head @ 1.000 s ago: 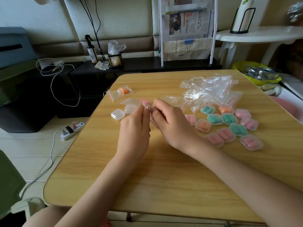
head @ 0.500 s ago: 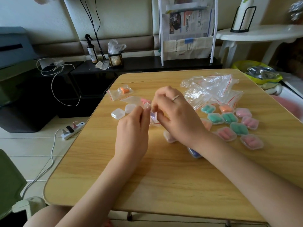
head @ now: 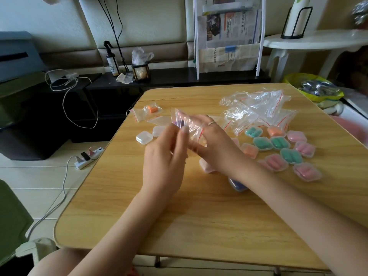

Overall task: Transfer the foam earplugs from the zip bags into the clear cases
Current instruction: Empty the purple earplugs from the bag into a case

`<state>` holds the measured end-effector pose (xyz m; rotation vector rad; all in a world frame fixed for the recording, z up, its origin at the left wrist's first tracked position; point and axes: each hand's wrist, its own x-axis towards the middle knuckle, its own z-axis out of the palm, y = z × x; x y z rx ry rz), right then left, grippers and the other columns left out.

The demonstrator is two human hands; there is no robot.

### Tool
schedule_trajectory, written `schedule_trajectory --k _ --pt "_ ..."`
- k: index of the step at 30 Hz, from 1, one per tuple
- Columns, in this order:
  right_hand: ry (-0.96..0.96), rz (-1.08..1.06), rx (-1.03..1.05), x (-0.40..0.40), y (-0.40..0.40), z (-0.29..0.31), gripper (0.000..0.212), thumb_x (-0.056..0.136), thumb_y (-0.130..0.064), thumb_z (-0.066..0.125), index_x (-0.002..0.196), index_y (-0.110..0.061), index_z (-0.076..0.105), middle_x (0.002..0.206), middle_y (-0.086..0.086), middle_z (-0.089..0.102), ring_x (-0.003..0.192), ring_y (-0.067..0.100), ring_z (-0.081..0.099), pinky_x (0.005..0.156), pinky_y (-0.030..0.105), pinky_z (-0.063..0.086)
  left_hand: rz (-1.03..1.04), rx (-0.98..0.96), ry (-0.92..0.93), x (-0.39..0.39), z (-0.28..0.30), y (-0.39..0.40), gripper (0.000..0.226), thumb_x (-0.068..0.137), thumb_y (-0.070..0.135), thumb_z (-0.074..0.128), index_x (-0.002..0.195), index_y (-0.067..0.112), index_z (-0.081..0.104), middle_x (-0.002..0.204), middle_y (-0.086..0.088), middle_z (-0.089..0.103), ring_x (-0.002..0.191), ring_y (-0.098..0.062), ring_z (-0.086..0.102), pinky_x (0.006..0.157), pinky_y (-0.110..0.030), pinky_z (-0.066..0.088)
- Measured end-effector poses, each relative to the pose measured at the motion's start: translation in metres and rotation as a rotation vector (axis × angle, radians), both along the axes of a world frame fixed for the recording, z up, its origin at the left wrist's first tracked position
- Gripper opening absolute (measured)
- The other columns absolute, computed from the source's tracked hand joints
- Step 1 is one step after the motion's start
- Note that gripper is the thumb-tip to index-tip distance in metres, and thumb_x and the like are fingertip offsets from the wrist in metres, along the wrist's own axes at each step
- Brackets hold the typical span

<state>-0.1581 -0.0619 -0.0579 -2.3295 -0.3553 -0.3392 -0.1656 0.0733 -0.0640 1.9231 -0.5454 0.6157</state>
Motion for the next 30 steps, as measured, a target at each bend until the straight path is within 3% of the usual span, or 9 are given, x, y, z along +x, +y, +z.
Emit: schedule_trajectory --k 3,7,10,12,15,18,22,24,30 --pt "0.072 0.043 0.234 -0.002 -0.002 0.004 0.064 0.094 -0.018 0.059 0.144 -0.047 0.030 0.119 -0.008 0.053 0.073 0.001 0.054 0.058 0.014 0.050 0.080 -0.276 0.249 0.007 0.007 0.006 0.018 0.099 0.025 0.046 0.088 0.016 0.059 0.069 0.001 0.063 0.062 -0.012 0.065 0.050 -0.029 0.051" --pt "0.244 0.075 0.415 -0.002 -0.004 0.004 0.048 0.096 -0.010 0.055 0.132 -0.039 0.048 0.116 0.018 0.061 0.056 0.037 0.056 0.047 0.045 0.050 -0.052 -0.548 0.531 0.019 0.009 0.015 0.018 0.096 0.017 0.054 0.111 0.011 0.062 0.100 -0.010 0.069 0.090 -0.017 0.070 0.066 -0.024 0.056" --pt "0.283 0.144 0.495 -0.006 -0.001 0.004 0.046 0.099 -0.017 0.052 0.129 -0.052 0.046 0.121 -0.007 0.060 0.045 0.028 0.047 0.049 0.039 0.043 -0.160 -0.592 0.611 0.018 0.010 0.016 0.015 0.088 0.014 0.064 0.099 0.004 0.069 0.090 -0.009 0.073 0.087 -0.019 0.070 0.073 -0.024 0.055" --pt "0.257 0.154 0.475 -0.010 0.000 0.008 0.039 0.099 -0.027 0.048 0.121 -0.058 0.047 0.117 -0.009 0.062 0.048 0.037 0.050 0.047 0.041 0.045 -0.167 -0.623 0.626 0.019 0.010 0.018 0.011 0.083 0.012 0.068 0.091 0.005 0.070 0.081 -0.006 0.073 0.082 -0.017 0.069 0.071 -0.023 0.054" --pt "0.219 0.105 0.464 -0.011 0.002 0.011 0.033 0.101 -0.033 0.042 0.104 -0.064 0.052 0.112 0.032 0.058 0.068 0.049 0.057 0.060 0.053 0.053 -0.190 -0.625 0.640 0.019 0.010 0.018 0.005 0.086 0.011 0.065 0.086 0.008 0.068 0.078 -0.004 0.069 0.079 -0.014 0.065 0.071 -0.024 0.055" --pt "0.108 0.078 0.412 -0.007 0.001 0.006 0.031 0.098 -0.023 0.050 0.103 -0.051 0.061 0.107 0.002 0.068 0.094 0.048 0.062 0.076 0.064 0.052 -0.200 -0.541 0.604 0.018 0.010 0.015 0.007 0.090 0.011 0.061 0.085 0.011 0.065 0.081 -0.003 0.068 0.084 -0.015 0.065 0.075 -0.028 0.056" --pt "0.079 0.056 0.403 0.001 -0.005 0.006 0.008 0.091 -0.023 0.064 0.098 -0.022 0.069 0.094 -0.015 0.069 0.091 0.000 0.064 0.083 0.021 0.050 -0.214 -0.561 0.585 0.017 0.011 0.013 0.009 0.092 0.011 0.058 0.084 0.011 0.063 0.080 -0.003 0.070 0.085 -0.015 0.066 0.083 -0.033 0.055" --pt "0.072 0.054 0.396 0.003 -0.006 0.005 0.013 0.089 -0.022 0.067 0.100 -0.016 0.070 0.092 -0.013 0.070 0.089 -0.006 0.061 0.077 0.009 0.044 -0.232 -0.596 0.583 0.016 0.011 0.013 0.008 0.092 0.008 0.057 0.085 0.009 0.062 0.076 -0.001 0.070 0.083 -0.016 0.066 0.086 -0.033 0.055" --pt "0.098 0.022 0.392 0.003 -0.004 0.001 0.033 0.086 -0.021 0.070 0.118 -0.016 0.064 0.104 0.004 0.071 0.095 0.028 0.067 0.087 0.049 0.053 -0.302 -0.711 0.627 0.021 0.011 0.016 0.025 0.082 -0.013 0.060 0.083 0.013 0.056 0.075 0.003 0.064 0.072 -0.012 0.064 0.088 -0.030 0.050"
